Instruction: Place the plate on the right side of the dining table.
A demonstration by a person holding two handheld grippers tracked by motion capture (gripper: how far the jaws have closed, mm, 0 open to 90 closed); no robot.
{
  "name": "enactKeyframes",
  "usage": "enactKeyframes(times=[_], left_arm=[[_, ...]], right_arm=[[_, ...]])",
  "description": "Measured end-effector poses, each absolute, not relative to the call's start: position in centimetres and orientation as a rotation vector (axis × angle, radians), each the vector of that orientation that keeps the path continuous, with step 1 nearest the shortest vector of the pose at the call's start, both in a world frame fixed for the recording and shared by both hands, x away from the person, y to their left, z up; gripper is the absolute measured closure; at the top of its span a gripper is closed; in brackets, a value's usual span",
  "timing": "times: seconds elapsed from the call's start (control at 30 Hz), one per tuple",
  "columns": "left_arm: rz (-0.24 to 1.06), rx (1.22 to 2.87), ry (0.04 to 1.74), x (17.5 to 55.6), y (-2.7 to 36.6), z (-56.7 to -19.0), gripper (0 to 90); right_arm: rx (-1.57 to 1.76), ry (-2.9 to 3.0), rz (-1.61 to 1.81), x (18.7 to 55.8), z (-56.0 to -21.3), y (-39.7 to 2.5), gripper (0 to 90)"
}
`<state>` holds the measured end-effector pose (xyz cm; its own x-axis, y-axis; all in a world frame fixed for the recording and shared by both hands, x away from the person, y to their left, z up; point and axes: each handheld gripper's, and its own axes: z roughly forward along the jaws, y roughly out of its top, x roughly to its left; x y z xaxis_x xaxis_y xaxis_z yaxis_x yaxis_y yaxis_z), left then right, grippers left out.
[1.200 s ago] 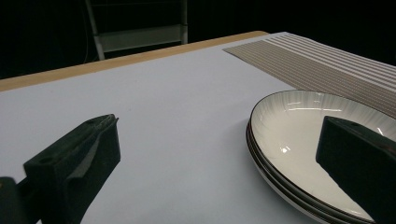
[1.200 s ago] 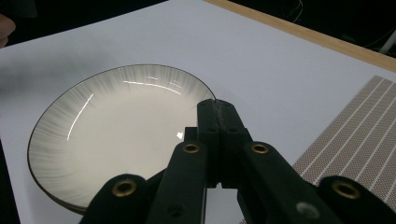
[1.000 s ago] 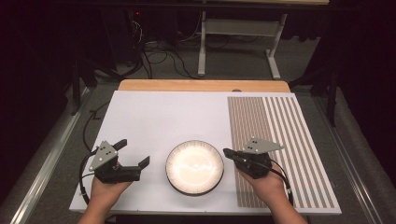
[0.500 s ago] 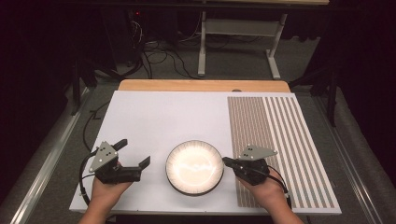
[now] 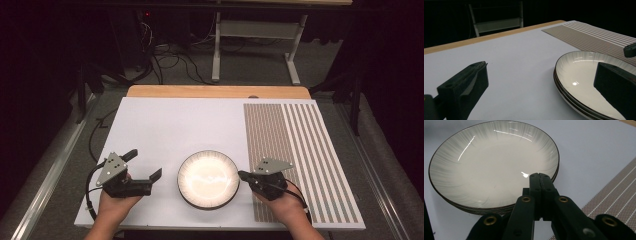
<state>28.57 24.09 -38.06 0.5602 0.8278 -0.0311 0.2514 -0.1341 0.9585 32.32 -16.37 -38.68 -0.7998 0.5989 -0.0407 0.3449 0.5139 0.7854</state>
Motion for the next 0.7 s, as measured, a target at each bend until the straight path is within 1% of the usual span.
enactKeyframes(times=[0.33,0.7], left_arm=[[0.638,1.668,0.914,28.58,24.13,-38.05,0.1],[0.639,1.668,0.914,28.56,24.2,-38.02,0.1]], right_arm=[[0.751,2.499,1.155,32.42,-38.89,-16.08,90.0],[0.781,2.507,1.125,32.47,-39.07,-15.92,90.0]])
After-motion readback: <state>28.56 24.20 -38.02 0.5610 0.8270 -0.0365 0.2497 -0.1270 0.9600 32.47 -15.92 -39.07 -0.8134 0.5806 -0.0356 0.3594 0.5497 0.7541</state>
